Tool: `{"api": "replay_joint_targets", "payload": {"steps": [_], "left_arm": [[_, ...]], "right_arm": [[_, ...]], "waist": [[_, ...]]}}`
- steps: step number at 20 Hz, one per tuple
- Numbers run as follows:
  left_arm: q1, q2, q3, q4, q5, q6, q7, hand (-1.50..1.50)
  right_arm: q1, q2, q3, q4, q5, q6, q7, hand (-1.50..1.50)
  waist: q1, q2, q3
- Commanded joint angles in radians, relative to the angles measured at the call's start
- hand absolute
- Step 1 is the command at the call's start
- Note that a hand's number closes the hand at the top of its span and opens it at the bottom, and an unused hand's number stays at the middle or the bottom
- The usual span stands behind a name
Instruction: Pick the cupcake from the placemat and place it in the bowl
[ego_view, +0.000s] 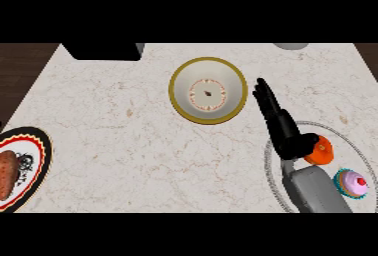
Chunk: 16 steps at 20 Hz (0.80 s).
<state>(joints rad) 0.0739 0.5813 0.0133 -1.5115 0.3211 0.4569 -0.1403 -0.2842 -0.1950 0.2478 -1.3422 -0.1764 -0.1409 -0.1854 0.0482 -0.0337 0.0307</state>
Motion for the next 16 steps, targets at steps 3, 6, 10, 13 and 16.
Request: {"api": "replay_joint_targets", "payload": {"steps": [3, 6, 10, 13, 16], "left_arm": [[-0.015, 0.023, -0.033, -0.042, -0.017, -0.026, 0.052, 0.00], [-0.027, 0.025, -0.072, -0.039, -0.018, -0.060, 0.070, 0.00], [0.000, -0.002, -0.075, -0.049, 0.016, -0.062, 0.098, 0.00], [-0.005, 0.005, -0.090, -0.060, 0.021, -0.091, 0.117, 0.00], [-0.080, -0.005, -0.111, -0.047, 0.010, -0.095, 0.146, 0.00]], "right_arm": [[0.009, -0.220, -0.137, -0.172, 0.010, 0.020, 0.012, 1.50], [0.028, -0.416, -0.281, -0.221, 0.035, 0.037, -0.043, 1.50], [0.267, -0.497, -0.311, 0.009, 0.243, -0.209, 0.212, -1.50], [0.466, -0.477, -0.313, -0.195, 0.290, -0.306, 0.167, -1.50], [0.634, -0.504, -0.302, -0.404, 0.328, -0.313, 0.230, -1.50]], "waist": [[-0.093, 0.021, -0.031], [-0.180, 0.011, -0.032], [-0.233, 0.016, -0.038], [-0.194, 0.008, -0.036], [-0.170, 0.018, -0.036]]}}
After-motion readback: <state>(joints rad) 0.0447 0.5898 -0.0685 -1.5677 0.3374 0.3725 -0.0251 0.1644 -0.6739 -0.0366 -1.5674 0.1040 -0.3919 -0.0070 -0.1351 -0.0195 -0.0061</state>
